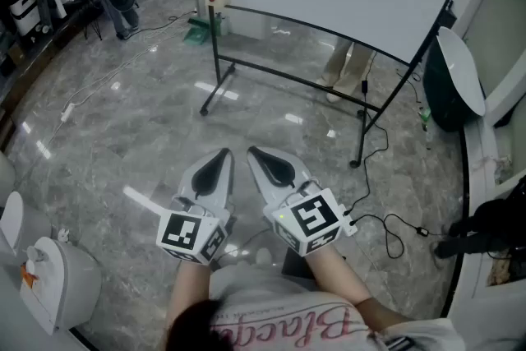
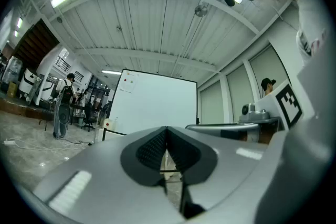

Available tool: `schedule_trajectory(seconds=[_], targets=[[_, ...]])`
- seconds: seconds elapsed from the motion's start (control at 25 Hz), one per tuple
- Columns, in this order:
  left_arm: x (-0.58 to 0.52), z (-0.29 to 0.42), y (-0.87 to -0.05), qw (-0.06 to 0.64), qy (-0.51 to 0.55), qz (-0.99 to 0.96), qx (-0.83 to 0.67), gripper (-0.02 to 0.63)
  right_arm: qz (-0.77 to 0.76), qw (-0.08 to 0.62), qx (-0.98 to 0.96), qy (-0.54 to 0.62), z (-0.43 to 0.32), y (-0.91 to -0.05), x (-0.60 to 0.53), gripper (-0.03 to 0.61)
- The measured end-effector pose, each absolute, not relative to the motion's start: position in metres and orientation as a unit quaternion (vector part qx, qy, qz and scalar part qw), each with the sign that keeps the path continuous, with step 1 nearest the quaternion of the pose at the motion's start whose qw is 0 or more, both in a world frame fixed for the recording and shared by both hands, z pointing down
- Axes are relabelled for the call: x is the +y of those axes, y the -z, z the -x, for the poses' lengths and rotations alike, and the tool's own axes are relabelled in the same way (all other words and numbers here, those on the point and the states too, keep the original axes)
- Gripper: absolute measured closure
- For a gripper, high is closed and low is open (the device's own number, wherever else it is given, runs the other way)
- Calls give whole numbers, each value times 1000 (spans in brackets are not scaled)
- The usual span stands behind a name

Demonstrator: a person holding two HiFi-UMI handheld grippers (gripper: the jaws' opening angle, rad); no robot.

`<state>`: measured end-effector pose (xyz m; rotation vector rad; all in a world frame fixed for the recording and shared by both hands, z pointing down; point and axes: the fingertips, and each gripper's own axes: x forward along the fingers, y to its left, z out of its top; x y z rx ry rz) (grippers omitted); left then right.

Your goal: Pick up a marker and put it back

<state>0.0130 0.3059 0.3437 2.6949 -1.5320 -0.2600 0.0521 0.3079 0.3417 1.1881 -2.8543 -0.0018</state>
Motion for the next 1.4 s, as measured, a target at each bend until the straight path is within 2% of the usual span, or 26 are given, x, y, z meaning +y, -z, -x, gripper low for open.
schedule_trajectory(seconds=[0.92, 1.4], targets=[[262, -34, -342, 18, 93, -858, -504, 617, -359, 30, -932, 22, -66, -345, 270, 577], [165, -8, -349, 24, 87, -862, -499, 617, -364, 34, -931, 2, -45, -356, 177, 577]])
